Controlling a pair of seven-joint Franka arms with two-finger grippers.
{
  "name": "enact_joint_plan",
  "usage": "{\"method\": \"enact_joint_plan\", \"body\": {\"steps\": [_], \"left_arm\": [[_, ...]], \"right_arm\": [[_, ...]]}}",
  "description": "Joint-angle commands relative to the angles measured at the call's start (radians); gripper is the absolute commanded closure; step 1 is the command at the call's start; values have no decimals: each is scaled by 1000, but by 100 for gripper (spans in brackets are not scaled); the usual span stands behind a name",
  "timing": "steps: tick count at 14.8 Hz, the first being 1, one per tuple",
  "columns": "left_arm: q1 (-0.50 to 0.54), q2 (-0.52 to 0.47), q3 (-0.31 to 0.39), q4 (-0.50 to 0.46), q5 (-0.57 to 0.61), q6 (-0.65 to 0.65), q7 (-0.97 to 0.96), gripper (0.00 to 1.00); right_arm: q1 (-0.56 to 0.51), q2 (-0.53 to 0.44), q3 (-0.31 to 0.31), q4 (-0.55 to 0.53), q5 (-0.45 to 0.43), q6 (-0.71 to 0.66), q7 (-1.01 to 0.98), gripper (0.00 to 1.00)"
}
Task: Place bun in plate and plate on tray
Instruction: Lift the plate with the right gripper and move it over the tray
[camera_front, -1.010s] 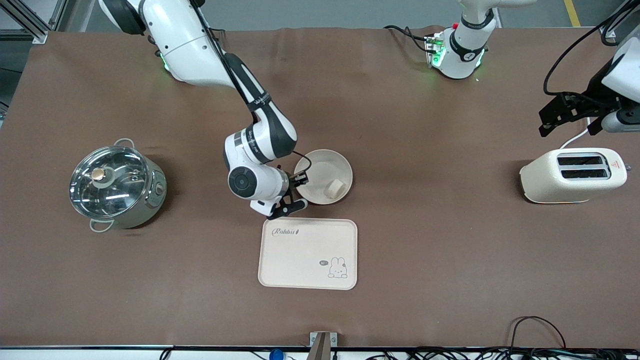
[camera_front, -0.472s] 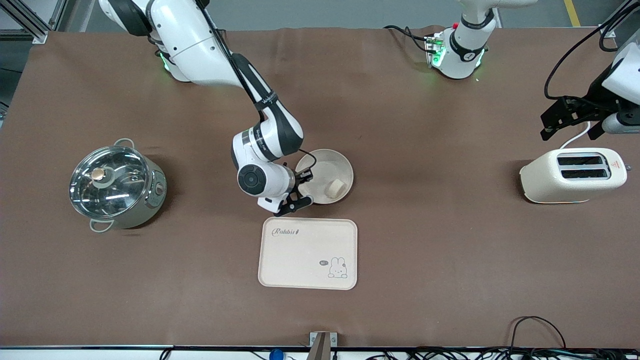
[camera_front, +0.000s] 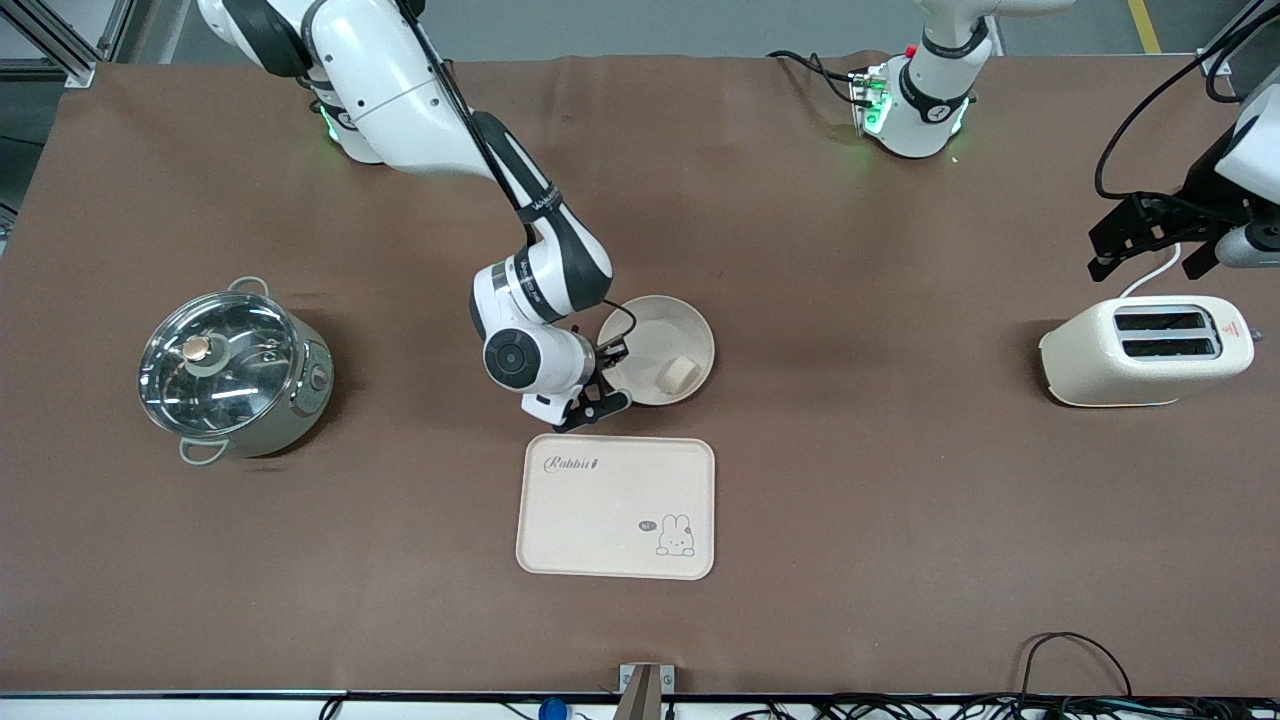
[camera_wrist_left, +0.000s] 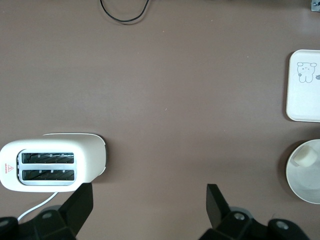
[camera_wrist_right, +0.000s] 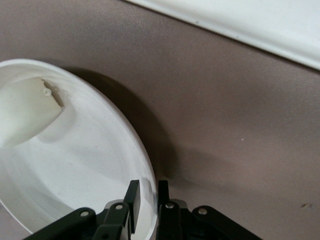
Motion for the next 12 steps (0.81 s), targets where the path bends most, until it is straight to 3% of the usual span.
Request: {"method": "enact_joint_plan", "body": {"steps": [1,4,12], "left_arm": [[1,9,5,23,-13,-19,13,0],[0,9,5,23,-11,-19,12,0],[0,9,5,23,-11,-19,10,0]], "right_arm": [[-1,1,-7,9,11,3,-12,85],[-8,-3,-8,11,17,2,-1,95],[-82,-9,-8,115,34,-22,158,99]]}}
